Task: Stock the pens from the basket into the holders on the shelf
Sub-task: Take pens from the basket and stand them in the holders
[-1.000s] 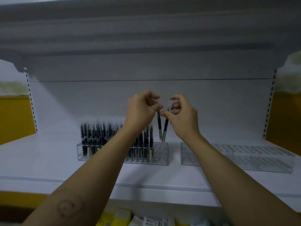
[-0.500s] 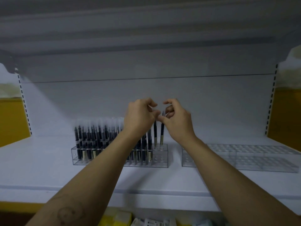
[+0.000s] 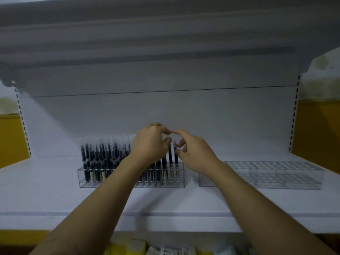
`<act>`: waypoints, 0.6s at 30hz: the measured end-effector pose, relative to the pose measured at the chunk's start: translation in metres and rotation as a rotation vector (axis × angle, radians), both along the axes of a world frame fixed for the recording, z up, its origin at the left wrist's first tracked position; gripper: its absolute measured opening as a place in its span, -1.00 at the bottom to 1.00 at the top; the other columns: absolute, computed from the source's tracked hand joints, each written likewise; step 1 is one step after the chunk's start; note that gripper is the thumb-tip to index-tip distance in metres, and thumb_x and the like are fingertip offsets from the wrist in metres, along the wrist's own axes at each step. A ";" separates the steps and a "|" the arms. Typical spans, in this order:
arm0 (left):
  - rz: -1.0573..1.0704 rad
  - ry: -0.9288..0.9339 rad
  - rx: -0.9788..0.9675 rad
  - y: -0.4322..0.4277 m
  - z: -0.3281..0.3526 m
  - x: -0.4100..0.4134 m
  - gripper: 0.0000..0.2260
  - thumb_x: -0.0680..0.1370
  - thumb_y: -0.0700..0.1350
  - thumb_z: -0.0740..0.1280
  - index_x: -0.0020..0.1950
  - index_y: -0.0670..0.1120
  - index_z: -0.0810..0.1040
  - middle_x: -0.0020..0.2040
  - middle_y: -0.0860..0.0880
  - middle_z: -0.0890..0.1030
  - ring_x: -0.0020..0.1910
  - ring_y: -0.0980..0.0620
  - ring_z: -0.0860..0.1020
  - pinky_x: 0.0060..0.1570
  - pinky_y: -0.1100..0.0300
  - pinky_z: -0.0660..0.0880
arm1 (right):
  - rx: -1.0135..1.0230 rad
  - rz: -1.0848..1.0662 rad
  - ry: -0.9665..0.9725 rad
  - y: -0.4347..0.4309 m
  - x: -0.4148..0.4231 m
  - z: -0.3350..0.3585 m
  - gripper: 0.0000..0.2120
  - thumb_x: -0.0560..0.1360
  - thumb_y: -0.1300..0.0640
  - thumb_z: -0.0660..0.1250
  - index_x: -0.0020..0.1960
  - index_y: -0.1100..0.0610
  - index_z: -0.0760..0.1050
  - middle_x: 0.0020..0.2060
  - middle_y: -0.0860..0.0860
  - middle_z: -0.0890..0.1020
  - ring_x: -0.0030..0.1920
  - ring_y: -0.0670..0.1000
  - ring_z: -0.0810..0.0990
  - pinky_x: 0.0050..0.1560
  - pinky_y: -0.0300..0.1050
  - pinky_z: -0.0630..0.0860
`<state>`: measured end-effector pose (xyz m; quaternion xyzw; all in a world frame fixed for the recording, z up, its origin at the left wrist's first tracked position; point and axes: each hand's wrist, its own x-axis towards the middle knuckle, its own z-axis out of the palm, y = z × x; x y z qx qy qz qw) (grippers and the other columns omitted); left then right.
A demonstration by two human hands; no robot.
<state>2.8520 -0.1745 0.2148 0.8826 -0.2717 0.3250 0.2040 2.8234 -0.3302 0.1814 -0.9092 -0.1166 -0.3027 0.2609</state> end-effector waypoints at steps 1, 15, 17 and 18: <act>-0.006 -0.005 0.014 0.001 0.000 -0.002 -0.72 0.57 -0.01 0.31 0.27 0.00 0.56 0.28 0.00 0.52 0.21 -0.04 0.49 0.16 0.05 0.44 | -0.005 -0.014 0.011 0.000 -0.003 0.001 -0.40 0.53 0.09 0.34 0.47 -0.19 0.17 0.04 -0.07 0.55 -0.04 -0.02 0.57 0.01 -0.05 0.57; -0.019 -0.127 -0.032 0.037 -0.039 -0.076 -0.66 0.53 -0.06 0.36 0.31 -0.02 0.52 0.19 -0.01 0.57 0.18 -0.05 0.48 0.23 0.03 0.38 | -0.010 -0.070 -0.104 0.017 -0.073 -0.025 -0.51 0.52 0.04 0.36 0.42 -0.04 0.33 0.26 -0.09 0.45 0.25 -0.06 0.43 0.20 -0.20 0.36; -0.021 -0.136 -0.019 0.040 -0.057 -0.089 -0.65 0.53 -0.05 0.36 0.32 -0.01 0.51 0.18 0.01 0.56 0.18 -0.04 0.48 0.20 0.05 0.35 | -0.006 -0.063 -0.118 0.023 -0.090 -0.038 -0.51 0.52 0.02 0.36 0.41 -0.05 0.34 0.25 -0.10 0.44 0.26 -0.08 0.41 0.22 -0.21 0.34; -0.021 -0.140 -0.020 0.041 -0.067 -0.096 -0.65 0.53 -0.04 0.36 0.31 -0.01 0.51 0.18 0.01 0.55 0.18 -0.04 0.47 0.17 0.06 0.34 | -0.002 -0.052 -0.118 0.026 -0.099 -0.045 -0.51 0.51 0.02 0.37 0.40 -0.05 0.35 0.24 -0.10 0.44 0.26 -0.09 0.41 0.22 -0.20 0.35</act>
